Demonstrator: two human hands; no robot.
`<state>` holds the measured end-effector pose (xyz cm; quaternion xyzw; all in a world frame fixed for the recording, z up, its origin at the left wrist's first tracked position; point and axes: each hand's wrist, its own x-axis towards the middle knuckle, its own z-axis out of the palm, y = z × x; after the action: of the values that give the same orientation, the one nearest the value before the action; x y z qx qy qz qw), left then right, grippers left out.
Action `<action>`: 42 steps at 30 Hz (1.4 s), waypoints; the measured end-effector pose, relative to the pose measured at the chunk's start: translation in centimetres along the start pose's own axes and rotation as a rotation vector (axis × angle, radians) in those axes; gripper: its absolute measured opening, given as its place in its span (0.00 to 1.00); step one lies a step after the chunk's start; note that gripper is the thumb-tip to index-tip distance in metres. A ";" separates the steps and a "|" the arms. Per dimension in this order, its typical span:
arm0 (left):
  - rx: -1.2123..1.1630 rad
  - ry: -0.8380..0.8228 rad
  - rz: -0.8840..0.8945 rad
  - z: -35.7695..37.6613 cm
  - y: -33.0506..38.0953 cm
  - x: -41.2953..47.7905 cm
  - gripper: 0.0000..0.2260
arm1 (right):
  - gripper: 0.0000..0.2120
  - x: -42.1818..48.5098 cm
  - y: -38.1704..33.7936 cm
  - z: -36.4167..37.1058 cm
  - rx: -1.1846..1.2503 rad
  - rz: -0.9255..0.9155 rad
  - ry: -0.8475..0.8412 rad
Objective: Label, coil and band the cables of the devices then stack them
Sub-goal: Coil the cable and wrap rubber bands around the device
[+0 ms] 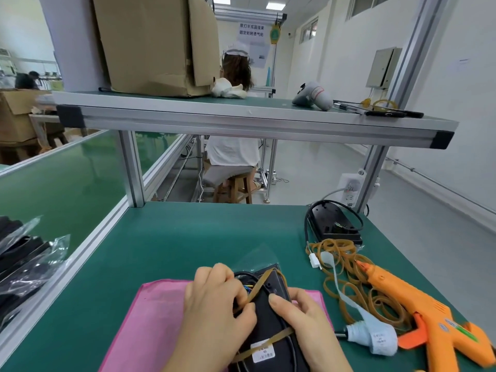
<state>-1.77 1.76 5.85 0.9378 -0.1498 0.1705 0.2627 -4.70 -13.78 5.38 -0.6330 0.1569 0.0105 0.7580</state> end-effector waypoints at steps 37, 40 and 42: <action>-1.057 -0.138 -0.415 -0.8 -4.2 -1.1 0.14 | 0.19 0.2 -0.7 -0.4 0.349 0.016 -0.034; -1.386 -0.288 -0.586 -0.2 -2.7 -1.8 0.24 | 0.20 -0.2 -0.5 0.0 0.362 0.019 -0.051; -1.365 -0.223 -0.547 0.4 -1.7 -2.2 0.30 | 0.24 -0.5 0.0 0.3 0.391 0.052 -0.073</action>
<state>-3.03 3.36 3.95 0.5814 -0.0094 -0.1282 0.8034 -5.14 -13.44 5.59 -0.4686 0.1446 0.0224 0.8712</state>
